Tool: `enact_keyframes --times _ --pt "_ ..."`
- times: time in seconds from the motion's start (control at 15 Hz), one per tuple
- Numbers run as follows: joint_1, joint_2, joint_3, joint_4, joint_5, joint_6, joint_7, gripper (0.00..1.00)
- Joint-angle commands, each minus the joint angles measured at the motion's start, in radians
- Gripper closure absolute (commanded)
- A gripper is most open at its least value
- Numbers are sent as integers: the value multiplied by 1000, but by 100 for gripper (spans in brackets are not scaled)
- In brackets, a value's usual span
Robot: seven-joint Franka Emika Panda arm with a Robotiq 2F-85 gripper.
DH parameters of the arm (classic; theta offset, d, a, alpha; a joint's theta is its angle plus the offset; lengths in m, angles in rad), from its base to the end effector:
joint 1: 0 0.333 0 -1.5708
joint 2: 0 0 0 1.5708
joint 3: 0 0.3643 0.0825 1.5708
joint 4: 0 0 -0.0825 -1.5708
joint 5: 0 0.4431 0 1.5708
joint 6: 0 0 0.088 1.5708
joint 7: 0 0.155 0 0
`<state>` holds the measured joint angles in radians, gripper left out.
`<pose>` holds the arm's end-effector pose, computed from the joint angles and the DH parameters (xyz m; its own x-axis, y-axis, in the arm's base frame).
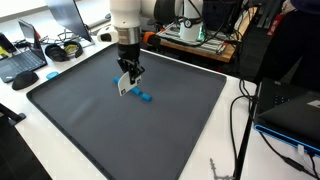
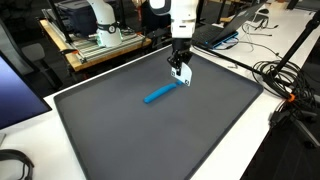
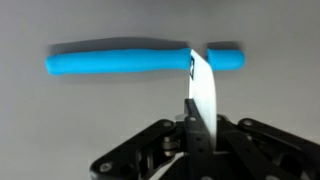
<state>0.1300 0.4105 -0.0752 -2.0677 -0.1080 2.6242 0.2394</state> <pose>0.6677 0.0367 0.1960 0.9840 -0.0802 0.1593 -0.0907 -0.9941 0.0602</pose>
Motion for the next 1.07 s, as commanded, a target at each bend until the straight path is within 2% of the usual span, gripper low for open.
enact_keyframes --times 0.0,0.47,1.0 --pt "14 -16 -37 2 -65 -34 43 99" --pt "7 31 -53 30 -81 -79 48 99" --pt "2 85 -51 48 -70 -80 42 99"
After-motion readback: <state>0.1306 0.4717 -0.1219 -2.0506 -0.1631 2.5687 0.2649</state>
